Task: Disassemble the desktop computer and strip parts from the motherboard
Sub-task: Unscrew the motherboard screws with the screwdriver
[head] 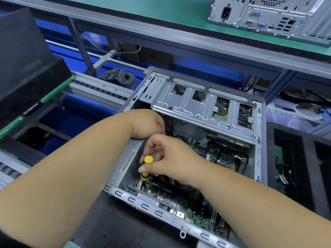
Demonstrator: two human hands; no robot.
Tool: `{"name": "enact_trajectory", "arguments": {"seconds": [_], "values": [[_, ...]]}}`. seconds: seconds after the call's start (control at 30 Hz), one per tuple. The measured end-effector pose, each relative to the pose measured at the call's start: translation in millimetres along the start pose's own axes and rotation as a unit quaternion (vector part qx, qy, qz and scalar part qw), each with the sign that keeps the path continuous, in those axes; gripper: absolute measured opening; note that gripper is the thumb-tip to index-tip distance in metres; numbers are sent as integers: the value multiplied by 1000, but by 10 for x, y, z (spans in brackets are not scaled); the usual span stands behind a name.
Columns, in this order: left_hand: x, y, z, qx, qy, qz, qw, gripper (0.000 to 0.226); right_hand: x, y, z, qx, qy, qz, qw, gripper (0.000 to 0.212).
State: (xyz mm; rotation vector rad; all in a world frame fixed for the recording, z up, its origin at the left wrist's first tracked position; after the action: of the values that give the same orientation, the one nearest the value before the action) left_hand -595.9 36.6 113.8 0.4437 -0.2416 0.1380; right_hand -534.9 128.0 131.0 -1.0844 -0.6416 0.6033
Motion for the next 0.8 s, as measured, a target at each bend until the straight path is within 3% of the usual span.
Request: {"name": "enact_trajectory", "arguments": {"seconds": [0.13, 0.27, 0.43, 0.6, 0.8], "values": [[1, -8, -2, 3, 0, 4, 1000, 25, -9, -24, 48, 21, 12, 7, 1000, 19], [0, -3, -14, 30, -4, 13, 999, 28, -12, 21, 63, 24, 4, 3, 1000, 34], [5, 8, -5, 13, -7, 5, 1000, 27, -9, -3, -9, -1, 2, 11, 1000, 26], [9, 2, -2, 9, -2, 2, 1000, 26, -32, 38, 53, 87, 36, 31, 995, 19], [-10, -26, -47, 59, -7, 19, 998, 30, 6, 78, -87, 126, -15, 40, 991, 27]]}}
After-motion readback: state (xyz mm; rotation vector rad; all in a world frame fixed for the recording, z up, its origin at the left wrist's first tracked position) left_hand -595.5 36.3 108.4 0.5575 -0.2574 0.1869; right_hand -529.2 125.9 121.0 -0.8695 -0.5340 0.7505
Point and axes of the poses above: each hand's wrist, its own x-axis away from the middle knuckle, its own z-axis out of the back of the hand, y = z × x, the point moved 9 cm from there along -x, towards the middle knuckle, and after that the axes turned 15 degrees about y, right-handed, at the moved point
